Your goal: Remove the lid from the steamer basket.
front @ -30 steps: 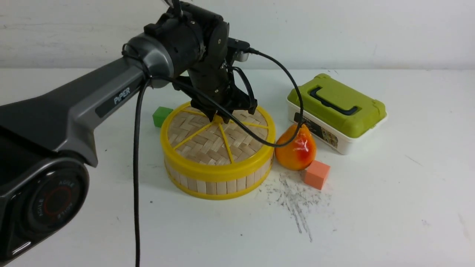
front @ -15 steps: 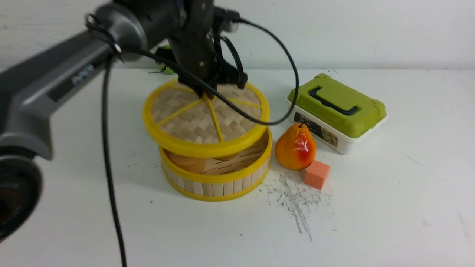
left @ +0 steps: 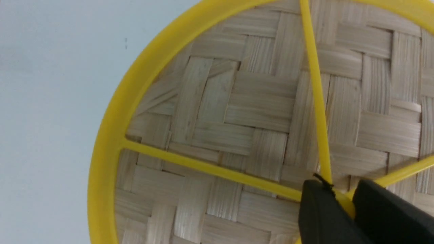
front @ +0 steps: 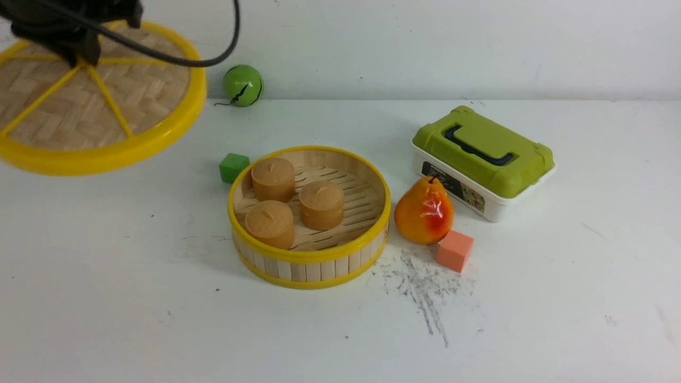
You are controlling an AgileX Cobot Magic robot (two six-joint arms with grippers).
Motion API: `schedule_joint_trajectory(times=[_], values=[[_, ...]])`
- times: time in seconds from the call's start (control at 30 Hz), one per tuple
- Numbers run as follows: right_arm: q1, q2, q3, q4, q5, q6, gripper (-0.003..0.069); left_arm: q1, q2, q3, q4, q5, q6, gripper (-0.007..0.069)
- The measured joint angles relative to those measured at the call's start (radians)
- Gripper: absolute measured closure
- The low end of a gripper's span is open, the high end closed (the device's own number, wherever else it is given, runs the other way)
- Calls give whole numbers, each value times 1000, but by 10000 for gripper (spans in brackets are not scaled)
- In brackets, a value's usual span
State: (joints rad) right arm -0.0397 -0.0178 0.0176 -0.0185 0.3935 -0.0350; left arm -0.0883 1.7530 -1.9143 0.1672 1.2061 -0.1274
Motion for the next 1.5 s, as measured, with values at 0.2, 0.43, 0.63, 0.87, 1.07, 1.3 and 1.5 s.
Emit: schedule_joint_trajectory(times=[0.2, 0.43, 0.63, 0.87, 1.07, 1.3, 1.5], values=[[0, 0, 0, 0, 0, 0, 419, 85, 31, 293, -79, -227, -75, 522], [0, 0, 0, 0, 0, 0, 419, 87, 162, 382, -107, -328, -87, 522], [0, 0, 0, 0, 0, 0, 419, 87, 241, 382, -108, -375, -91, 517], [0, 0, 0, 0, 0, 0, 419, 87, 236, 382, -123, -417, -96, 385], [0, 0, 0, 0, 0, 0, 419, 87, 99, 386, -147, -402, -96, 368], [0, 0, 0, 0, 0, 0, 419, 87, -352, 403, -378, -501, 40, 549], [0, 0, 0, 0, 0, 0, 419, 87, -792, 573, -530, -568, 229, 637]])
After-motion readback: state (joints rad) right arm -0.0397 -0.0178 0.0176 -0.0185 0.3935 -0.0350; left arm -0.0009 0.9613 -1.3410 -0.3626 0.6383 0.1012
